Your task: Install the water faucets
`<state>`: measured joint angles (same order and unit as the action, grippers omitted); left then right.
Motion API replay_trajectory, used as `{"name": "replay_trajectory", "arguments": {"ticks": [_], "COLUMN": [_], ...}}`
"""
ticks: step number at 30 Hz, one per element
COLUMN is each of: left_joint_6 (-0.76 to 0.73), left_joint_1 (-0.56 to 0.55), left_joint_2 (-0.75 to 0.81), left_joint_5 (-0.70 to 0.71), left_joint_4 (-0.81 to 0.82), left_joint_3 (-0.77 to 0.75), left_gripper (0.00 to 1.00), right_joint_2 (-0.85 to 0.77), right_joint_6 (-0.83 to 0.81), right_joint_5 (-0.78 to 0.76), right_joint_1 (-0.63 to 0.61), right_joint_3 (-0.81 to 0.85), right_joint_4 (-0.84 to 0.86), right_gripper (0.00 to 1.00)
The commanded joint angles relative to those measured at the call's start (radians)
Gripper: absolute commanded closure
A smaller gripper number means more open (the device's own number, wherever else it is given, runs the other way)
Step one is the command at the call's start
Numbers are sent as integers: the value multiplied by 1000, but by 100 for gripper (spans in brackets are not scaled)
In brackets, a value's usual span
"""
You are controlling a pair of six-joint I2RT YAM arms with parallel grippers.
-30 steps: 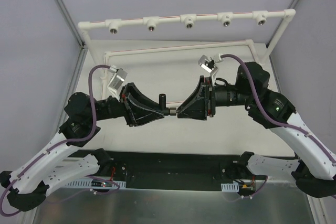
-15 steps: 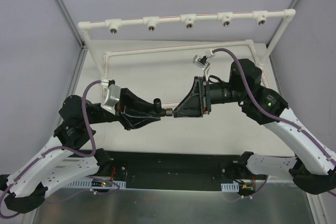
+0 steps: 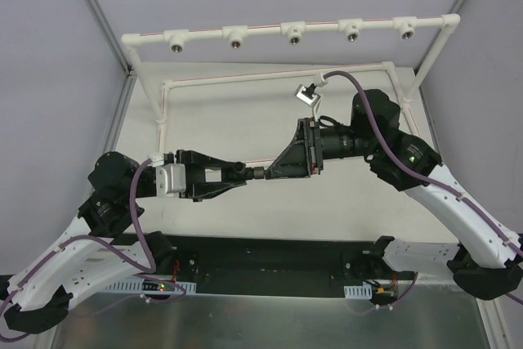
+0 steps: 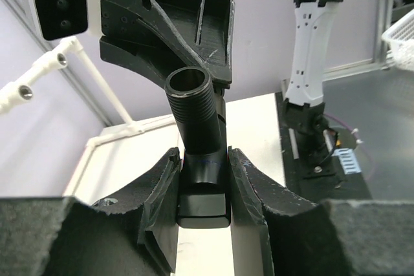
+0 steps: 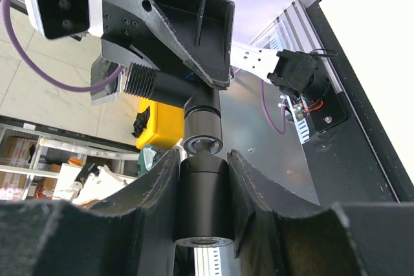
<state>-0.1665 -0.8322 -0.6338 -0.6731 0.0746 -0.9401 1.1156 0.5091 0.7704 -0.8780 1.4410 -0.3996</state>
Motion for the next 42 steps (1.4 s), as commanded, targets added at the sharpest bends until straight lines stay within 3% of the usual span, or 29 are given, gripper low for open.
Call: {"name": "replay_trajectory", "arguments": {"ticks": [1,9,13,17,18,19,31,42], "left_joint_6": [-227,-525,-531,-475,-461,-449,-237,-139], "left_joint_1": [-2,-4,-4,-4,-2,-2,-2,-2], "left_joint_2": [-7,5,-1,-7,-9,-9,28,57], "left_joint_5": [105,122,144,142,142,141,257,339], "left_joint_4": [-45,-64,-67,-67,-65,-62,120,174], "left_joint_3": [15,50,50,47,46,47,110,126], "left_gripper": [100,100,100,100,100,100,100,100], "right_joint_2": [6,7,7,4,1,0,-54,-100], "right_joint_6": [109,297,451,479,477,474,422,267], "right_joint_5": [30,20,29,24,27,29,32,-16], "right_joint_1": [-7,11,17,24,25,28,65,106], "right_joint_3": [6,-31,-77,-79,-80,-82,-122,-148], "right_joint_4": [133,203,321,335,335,335,332,194], "right_gripper": [100,100,100,97,95,85,46,29]}}
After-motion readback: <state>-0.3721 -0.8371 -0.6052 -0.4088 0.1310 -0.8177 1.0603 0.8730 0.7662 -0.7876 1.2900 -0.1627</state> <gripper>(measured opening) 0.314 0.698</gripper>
